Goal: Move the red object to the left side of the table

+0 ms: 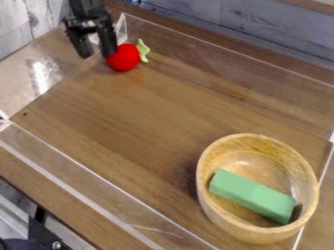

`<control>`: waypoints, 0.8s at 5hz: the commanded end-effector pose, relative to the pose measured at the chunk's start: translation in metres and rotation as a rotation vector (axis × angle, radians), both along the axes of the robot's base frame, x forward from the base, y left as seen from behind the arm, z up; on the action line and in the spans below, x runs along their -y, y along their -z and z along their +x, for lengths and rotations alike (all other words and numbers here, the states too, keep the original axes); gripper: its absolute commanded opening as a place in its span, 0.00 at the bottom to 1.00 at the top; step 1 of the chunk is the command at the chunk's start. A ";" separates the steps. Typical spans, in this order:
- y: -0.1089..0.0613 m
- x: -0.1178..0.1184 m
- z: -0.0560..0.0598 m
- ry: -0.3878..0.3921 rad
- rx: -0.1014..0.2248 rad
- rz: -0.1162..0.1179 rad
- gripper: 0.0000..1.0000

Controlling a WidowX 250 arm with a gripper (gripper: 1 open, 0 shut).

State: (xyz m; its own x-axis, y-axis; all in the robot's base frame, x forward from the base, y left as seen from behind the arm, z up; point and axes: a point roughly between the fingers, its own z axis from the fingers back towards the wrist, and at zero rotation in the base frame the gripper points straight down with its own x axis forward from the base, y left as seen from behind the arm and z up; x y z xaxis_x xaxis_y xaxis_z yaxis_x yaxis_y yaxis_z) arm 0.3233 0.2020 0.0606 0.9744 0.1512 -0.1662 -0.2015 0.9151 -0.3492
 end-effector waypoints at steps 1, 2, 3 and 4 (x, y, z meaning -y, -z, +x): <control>-0.062 0.004 0.010 -0.001 0.125 0.069 1.00; -0.085 0.018 0.020 0.024 0.159 0.069 1.00; -0.105 0.033 0.024 -0.007 0.172 0.068 1.00; -0.113 0.036 0.024 -0.056 0.165 0.076 1.00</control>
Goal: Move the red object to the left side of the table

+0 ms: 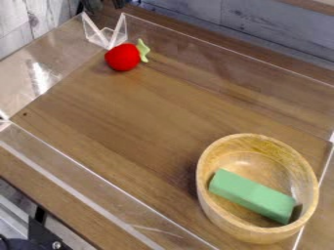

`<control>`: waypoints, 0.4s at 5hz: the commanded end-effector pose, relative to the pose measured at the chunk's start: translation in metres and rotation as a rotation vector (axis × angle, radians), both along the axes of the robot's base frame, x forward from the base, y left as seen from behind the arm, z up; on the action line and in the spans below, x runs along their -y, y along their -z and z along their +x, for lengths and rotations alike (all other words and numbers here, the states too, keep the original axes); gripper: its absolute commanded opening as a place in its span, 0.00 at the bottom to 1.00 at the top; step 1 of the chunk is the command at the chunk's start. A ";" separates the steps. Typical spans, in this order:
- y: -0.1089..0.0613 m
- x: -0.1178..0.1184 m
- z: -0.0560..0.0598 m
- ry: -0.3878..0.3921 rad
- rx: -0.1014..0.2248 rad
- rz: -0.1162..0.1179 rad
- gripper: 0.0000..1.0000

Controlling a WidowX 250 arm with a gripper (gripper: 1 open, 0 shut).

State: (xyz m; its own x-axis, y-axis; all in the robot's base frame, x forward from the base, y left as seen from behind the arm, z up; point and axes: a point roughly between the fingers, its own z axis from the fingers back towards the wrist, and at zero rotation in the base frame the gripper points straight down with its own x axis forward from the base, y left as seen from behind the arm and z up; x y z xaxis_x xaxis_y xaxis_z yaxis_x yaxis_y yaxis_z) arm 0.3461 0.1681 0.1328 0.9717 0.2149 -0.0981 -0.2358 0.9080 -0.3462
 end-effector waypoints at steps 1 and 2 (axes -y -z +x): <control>-0.040 -0.011 0.000 -0.031 0.084 0.066 0.00; -0.023 -0.020 0.001 -0.113 0.064 0.080 0.00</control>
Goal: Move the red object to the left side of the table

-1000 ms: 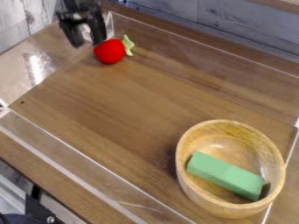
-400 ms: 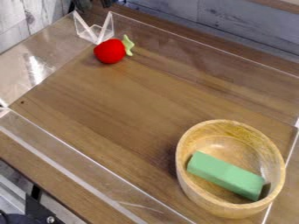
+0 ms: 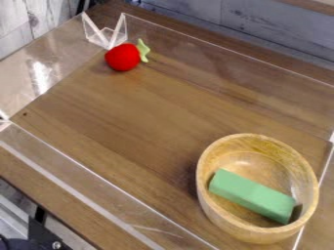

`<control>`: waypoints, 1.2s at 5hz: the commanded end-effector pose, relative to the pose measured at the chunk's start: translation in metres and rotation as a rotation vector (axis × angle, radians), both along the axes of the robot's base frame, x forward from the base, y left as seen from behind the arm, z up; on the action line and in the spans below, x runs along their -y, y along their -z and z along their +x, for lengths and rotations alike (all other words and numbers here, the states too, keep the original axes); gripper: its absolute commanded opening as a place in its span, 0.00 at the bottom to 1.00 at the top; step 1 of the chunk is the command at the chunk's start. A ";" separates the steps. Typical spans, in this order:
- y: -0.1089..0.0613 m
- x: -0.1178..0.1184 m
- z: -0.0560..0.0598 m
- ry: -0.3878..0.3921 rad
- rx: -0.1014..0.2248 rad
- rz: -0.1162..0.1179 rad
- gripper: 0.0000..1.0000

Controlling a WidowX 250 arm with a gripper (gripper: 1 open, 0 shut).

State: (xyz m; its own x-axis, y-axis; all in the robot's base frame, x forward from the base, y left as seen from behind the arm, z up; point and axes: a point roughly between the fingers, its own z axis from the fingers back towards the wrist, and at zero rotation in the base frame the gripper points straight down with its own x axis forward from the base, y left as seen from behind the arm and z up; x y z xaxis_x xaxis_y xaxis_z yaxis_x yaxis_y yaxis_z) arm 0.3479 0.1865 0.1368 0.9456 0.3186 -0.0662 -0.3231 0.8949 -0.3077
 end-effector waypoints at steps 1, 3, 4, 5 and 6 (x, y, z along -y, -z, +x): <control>-0.002 -0.012 -0.001 -0.091 0.024 0.046 0.00; 0.013 -0.029 0.010 -0.183 -0.012 0.066 0.00; 0.018 -0.025 0.019 -0.211 -0.029 0.077 1.00; 0.014 -0.017 0.022 -0.244 -0.044 0.086 1.00; 0.007 -0.011 0.021 -0.284 -0.055 0.092 1.00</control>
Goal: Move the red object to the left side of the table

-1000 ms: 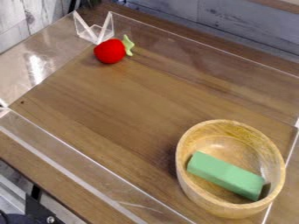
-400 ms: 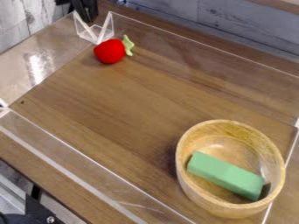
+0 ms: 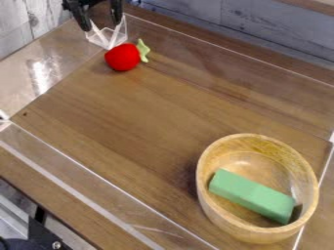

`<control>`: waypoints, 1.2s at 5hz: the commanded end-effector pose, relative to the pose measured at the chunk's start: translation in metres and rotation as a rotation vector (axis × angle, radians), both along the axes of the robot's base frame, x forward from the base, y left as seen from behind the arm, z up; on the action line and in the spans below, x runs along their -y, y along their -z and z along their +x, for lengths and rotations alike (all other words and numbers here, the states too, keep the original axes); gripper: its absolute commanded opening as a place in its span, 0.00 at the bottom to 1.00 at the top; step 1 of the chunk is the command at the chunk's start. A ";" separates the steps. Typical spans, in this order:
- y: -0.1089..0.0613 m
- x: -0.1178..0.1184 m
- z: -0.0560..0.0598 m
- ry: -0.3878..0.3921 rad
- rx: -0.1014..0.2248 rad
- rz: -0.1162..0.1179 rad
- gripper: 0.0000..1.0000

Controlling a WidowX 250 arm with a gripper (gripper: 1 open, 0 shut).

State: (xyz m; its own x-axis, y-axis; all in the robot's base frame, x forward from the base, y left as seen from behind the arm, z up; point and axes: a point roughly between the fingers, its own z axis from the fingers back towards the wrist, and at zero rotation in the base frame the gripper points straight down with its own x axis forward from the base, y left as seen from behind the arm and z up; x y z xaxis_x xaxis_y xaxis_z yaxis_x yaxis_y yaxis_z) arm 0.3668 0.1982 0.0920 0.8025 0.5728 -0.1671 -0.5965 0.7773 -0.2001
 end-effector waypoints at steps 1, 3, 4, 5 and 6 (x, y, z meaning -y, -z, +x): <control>-0.037 0.007 0.003 0.012 0.070 0.050 1.00; -0.050 0.017 0.003 0.025 0.053 0.039 1.00; -0.061 0.019 0.004 0.031 0.046 0.034 1.00; -0.057 0.024 0.005 -0.033 0.030 0.040 1.00; -0.051 0.027 0.001 -0.099 0.013 0.045 1.00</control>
